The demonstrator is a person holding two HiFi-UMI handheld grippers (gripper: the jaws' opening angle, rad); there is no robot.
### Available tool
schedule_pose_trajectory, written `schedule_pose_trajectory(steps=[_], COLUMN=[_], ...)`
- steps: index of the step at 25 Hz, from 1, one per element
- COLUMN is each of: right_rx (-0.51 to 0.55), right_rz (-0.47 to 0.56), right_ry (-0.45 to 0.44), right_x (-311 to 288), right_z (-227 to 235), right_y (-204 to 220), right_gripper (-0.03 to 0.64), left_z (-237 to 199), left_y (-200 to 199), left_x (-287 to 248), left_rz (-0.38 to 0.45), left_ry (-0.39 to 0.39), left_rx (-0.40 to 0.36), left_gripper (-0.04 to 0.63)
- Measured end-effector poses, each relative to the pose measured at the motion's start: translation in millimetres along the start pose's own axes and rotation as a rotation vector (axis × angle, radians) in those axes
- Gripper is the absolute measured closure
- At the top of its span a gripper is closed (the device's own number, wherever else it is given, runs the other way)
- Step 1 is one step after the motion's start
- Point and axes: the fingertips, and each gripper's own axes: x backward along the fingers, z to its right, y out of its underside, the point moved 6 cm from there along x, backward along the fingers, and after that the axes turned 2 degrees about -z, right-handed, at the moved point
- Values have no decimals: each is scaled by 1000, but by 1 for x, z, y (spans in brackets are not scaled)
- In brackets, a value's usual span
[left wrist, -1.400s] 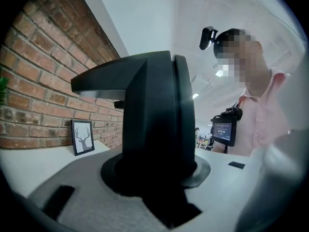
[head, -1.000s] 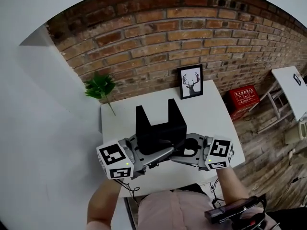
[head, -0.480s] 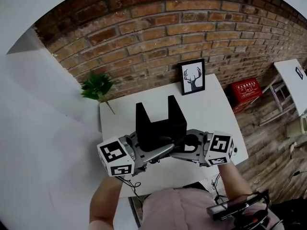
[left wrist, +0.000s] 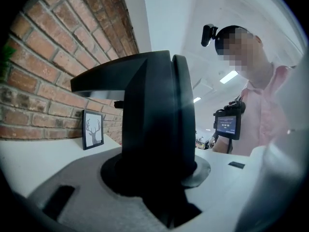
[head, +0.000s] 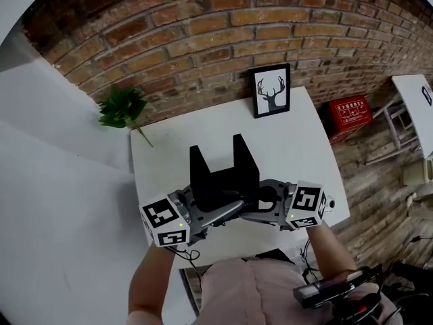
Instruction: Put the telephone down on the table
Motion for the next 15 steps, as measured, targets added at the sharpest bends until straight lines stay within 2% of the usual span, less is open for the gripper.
schedule_pose_trajectory(steps=[15], right_rx=[-179], right_rz=[-76], right_ry=[-25], right_x=[-21], right_z=[23], right_y=[88], right_gripper=[417], left_z=[-42], left_y=[95], left_x=[-10], left_rz=[-25], left_ry=[14], left_rx=[211], left_gripper=[431])
